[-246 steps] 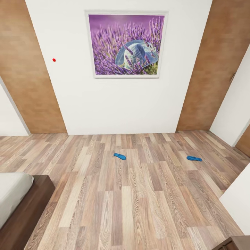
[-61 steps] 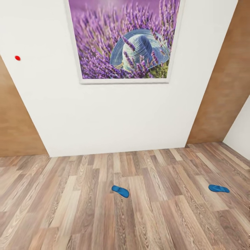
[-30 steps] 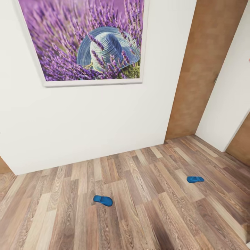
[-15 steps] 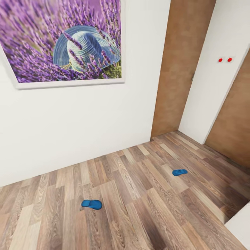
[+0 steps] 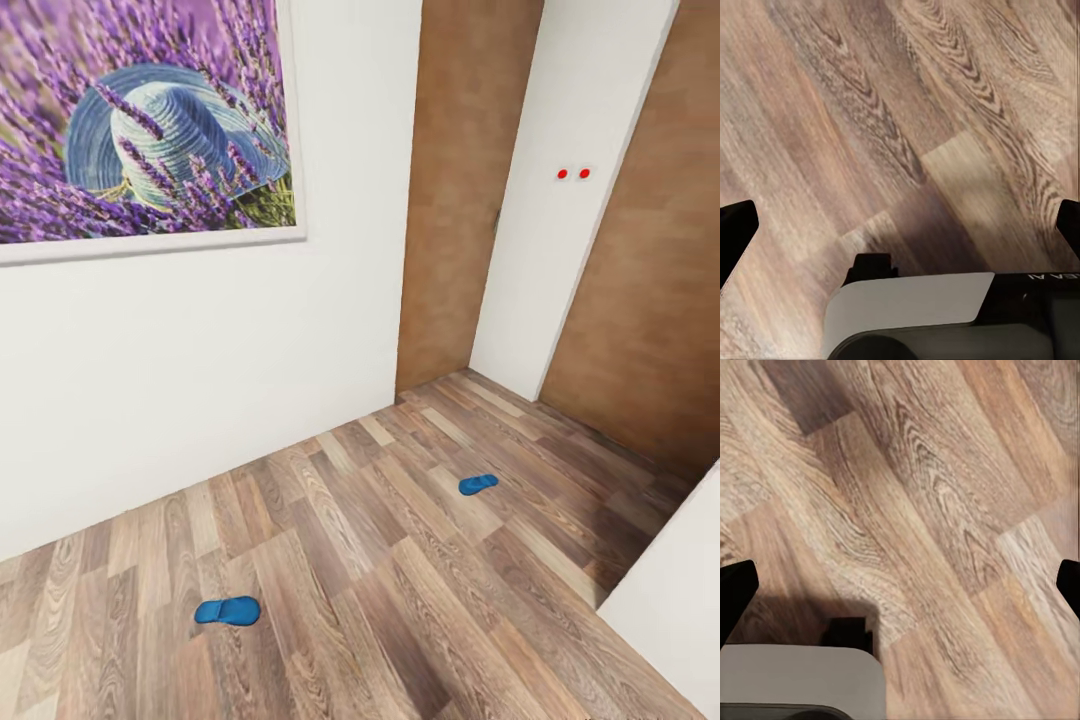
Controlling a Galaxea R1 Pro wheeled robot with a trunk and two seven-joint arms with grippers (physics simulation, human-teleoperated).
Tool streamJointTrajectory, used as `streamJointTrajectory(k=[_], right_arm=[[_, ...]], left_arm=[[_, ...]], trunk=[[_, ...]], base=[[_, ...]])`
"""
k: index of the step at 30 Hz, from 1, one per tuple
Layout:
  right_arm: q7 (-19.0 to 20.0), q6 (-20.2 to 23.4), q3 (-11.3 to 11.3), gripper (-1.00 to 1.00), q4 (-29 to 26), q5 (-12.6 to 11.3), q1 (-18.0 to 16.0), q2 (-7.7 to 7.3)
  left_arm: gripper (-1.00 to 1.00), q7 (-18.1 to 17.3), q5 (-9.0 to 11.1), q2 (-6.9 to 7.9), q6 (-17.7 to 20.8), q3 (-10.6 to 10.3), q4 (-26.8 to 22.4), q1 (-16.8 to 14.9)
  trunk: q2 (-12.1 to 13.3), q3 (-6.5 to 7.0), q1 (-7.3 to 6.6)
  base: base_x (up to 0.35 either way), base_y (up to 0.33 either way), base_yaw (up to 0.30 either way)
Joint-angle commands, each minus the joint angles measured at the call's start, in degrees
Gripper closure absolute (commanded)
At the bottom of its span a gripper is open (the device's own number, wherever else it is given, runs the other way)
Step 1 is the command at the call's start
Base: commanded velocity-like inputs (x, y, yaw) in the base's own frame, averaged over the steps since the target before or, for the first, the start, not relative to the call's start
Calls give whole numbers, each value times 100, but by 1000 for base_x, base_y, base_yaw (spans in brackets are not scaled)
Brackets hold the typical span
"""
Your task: In the bedroom, move the book from the bed onto either nightstand, and place the two sandals side by side next to the bed.
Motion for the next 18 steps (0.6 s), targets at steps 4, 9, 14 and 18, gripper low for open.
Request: streamJointTrajectory(k=[4,9,14,18], right_arm=[[1,-19,1,-100,6,1,-5,0],[1,-19,1,-100,6,1,-5,-1],[1,-19,0,-100,6,1,-5,-1],[1,-19,3,-100,6,1,-5,3]], left_arm=[[-100,7,-3,0,-16,0,-1,2],[-100,2,-3,0,-15,0,-1,1],[-100,1,-5,0,-15,-1,-1,0],[-100,1,-3,0,-17,0,-1,1]], trunk=[[-2,-5,2],[-2,-5,2],[-2,-5,2],[-2,-5,2]], base=[[251,-44,-282],[203,-80,-282],[36,-16,-282],[51,-3,-282]])
